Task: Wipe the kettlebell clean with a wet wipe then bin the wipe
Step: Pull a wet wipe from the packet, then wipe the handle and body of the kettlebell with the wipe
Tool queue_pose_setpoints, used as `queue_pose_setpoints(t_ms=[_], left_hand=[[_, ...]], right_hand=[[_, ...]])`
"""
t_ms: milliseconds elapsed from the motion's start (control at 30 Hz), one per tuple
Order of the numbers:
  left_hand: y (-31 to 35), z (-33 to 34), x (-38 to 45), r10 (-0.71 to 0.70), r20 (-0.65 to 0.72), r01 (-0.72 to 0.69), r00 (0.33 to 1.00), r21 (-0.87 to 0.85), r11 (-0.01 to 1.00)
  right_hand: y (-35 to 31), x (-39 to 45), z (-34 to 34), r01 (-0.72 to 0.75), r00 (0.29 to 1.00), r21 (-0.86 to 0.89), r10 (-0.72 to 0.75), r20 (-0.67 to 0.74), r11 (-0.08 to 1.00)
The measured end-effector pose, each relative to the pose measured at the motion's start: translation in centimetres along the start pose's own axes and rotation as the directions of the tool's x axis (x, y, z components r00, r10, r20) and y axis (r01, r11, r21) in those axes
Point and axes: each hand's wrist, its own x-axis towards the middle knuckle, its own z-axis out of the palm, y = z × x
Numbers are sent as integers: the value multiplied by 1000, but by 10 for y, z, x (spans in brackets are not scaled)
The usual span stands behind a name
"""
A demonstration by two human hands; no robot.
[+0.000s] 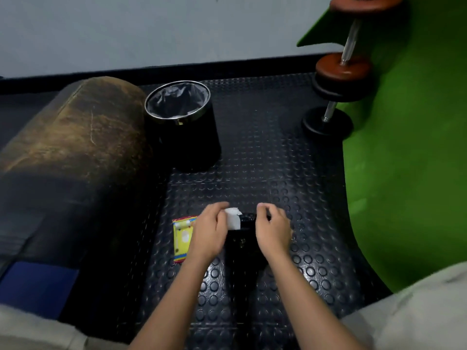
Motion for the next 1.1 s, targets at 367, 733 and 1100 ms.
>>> queue_pose_setpoints(t_ms=[367,733,1100], left_hand=[[-24,25,5,-563,160,552,811,-530,644],[-3,25,-7,-17,-53,21,998,88,996],[-18,52,-18,-288,-283,185,915,-339,922]], right_hand=[[16,4,-2,119,989,81,-126,80,990],[14,6,-15,39,984,4,-39,173,999],[21,14,0,154,985,30,-156,71,988]])
